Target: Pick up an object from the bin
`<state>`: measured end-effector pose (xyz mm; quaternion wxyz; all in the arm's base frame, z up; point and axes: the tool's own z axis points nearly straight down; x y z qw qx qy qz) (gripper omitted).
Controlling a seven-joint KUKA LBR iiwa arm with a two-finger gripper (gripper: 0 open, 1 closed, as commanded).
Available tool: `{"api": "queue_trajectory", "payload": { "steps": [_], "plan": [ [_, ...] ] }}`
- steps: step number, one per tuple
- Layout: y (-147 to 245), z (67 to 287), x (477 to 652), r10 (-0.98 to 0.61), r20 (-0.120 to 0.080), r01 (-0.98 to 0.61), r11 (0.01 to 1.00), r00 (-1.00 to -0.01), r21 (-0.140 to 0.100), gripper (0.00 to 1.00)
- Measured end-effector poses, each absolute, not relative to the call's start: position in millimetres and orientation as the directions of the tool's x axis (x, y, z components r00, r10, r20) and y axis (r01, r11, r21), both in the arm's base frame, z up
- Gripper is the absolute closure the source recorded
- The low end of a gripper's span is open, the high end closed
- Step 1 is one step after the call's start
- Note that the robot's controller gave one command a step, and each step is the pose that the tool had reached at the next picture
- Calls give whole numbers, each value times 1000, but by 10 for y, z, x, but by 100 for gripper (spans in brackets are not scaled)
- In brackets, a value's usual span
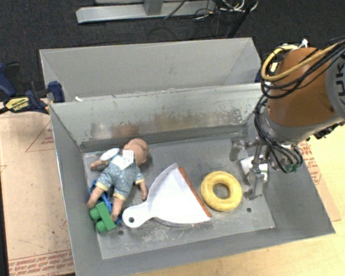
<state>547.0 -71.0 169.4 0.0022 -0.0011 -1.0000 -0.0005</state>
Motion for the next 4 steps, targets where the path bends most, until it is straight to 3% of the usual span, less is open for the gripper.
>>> {"api": "queue_trajectory", "payload": {
  "steps": [1, 2, 3, 4],
  "plan": [
    [-694, 1795, 5456, 33, 1, 33, 999, -999, 1, 0],
    [-757, 1417, 5559, -6, -8, -6, 1000, -1000, 0, 0],
    [-731, 1038, 5545, 17, 7, 17, 1000, -1000, 2, 0],
    [-736, 940, 5735, 289, -3, 289, 957, -957, 3, 0]
  ]
}}
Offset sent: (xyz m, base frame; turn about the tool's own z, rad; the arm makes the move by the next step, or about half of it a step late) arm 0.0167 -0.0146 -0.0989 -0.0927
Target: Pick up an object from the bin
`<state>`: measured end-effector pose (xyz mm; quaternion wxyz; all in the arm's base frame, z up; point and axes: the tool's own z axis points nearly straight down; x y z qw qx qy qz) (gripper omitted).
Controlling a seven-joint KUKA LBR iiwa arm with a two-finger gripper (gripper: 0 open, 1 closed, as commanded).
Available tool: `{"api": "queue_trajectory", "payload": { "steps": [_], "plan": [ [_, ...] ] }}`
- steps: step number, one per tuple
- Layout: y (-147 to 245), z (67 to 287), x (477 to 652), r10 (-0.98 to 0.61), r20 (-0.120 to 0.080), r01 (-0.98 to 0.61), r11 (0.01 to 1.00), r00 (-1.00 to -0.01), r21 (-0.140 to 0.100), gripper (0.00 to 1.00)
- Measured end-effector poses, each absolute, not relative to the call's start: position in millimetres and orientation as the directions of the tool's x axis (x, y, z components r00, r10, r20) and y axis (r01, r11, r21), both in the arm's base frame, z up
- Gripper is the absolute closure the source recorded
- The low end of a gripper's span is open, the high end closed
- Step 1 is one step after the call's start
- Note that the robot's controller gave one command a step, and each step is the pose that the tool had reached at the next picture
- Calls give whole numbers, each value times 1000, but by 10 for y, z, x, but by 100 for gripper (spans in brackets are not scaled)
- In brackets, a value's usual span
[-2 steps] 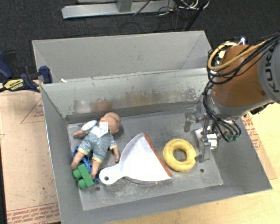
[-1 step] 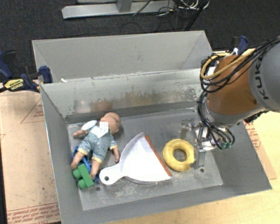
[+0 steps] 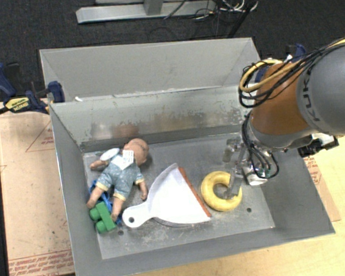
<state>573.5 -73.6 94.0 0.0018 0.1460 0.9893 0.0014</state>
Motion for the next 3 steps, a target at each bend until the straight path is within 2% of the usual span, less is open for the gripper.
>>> {"api": "queue_trajectory", "payload": {
  "steps": [1, 2, 3],
  "plan": [
    [-713, 916, 5762, 314, -4, 314, 949, -949, 2, 0],
    [-642, 797, 5566, -30, -15, -30, 1000, -999, 7, 100],
    [-642, 797, 5566, -30, -15, -31, 1000, -999, 7, 100]
  ]
}}
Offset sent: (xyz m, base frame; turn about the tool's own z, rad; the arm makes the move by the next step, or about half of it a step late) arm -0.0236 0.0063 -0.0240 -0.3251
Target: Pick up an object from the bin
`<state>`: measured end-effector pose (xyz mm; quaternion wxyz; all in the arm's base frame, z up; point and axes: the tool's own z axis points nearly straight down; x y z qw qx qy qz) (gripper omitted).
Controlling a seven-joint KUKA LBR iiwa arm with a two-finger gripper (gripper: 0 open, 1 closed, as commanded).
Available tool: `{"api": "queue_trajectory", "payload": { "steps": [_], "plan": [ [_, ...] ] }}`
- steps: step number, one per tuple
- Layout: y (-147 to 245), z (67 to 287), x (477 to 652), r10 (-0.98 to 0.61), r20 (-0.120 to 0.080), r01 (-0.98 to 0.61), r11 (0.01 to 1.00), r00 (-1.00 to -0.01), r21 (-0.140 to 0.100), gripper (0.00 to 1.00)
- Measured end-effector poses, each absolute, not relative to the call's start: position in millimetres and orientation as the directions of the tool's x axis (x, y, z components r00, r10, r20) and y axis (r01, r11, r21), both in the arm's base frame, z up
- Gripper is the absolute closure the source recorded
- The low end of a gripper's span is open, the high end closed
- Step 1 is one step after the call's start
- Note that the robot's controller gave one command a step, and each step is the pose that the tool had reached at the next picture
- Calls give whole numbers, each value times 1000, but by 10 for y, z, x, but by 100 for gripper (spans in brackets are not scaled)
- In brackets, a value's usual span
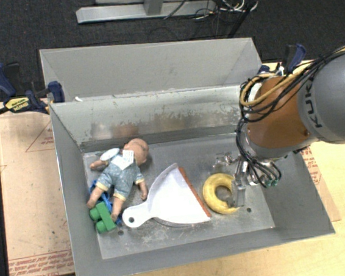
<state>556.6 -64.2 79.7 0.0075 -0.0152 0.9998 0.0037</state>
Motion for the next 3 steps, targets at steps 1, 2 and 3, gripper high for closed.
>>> {"api": "queue_trajectory", "payload": {
  "steps": [1, 2, 3],
  "plan": [
    [-694, 1189, 5647, -66, -7, -67, 998, -998, 5, 100],
    [-670, 1315, 5471, -41, -27, -41, 999, -999, 4, 100],
    [-657, 1370, 5376, -39, 4, -39, 999, -999, 9, 100]
  ]
}}
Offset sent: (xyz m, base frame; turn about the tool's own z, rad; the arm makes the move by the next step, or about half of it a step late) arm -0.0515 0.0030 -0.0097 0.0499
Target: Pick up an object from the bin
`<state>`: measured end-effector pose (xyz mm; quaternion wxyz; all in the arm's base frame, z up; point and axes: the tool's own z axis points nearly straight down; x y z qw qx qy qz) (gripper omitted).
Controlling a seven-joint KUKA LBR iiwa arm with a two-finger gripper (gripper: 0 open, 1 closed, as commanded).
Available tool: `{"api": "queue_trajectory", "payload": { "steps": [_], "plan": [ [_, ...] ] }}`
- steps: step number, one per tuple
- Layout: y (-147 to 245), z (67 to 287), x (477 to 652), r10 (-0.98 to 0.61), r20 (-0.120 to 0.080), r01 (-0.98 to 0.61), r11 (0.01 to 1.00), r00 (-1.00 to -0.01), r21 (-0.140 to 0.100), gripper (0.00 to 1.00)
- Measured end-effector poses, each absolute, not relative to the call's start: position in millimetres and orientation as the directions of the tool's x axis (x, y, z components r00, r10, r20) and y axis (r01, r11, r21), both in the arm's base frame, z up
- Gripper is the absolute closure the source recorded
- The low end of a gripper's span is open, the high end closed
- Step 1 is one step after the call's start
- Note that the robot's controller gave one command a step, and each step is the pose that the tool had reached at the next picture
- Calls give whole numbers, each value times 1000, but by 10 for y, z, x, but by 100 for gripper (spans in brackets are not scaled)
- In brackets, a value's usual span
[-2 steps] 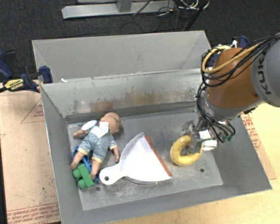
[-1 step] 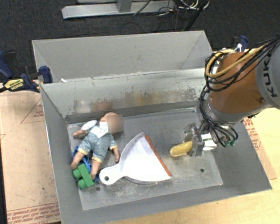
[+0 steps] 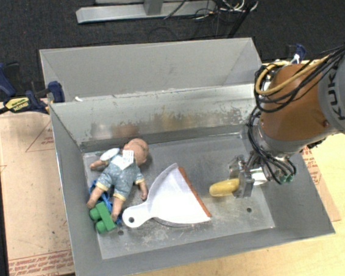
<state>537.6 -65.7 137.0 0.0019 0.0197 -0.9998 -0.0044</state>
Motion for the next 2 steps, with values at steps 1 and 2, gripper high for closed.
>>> {"api": "queue_trajectory", "payload": {
  "steps": [1, 2],
  "plan": [
    [-524, 1460, 5467, -19, -36, -19, 1000, -999, 3, 100],
    [-695, 1209, 5558, 17, -1, 17, 1000, -1000, 11, 100]
  ]
}}
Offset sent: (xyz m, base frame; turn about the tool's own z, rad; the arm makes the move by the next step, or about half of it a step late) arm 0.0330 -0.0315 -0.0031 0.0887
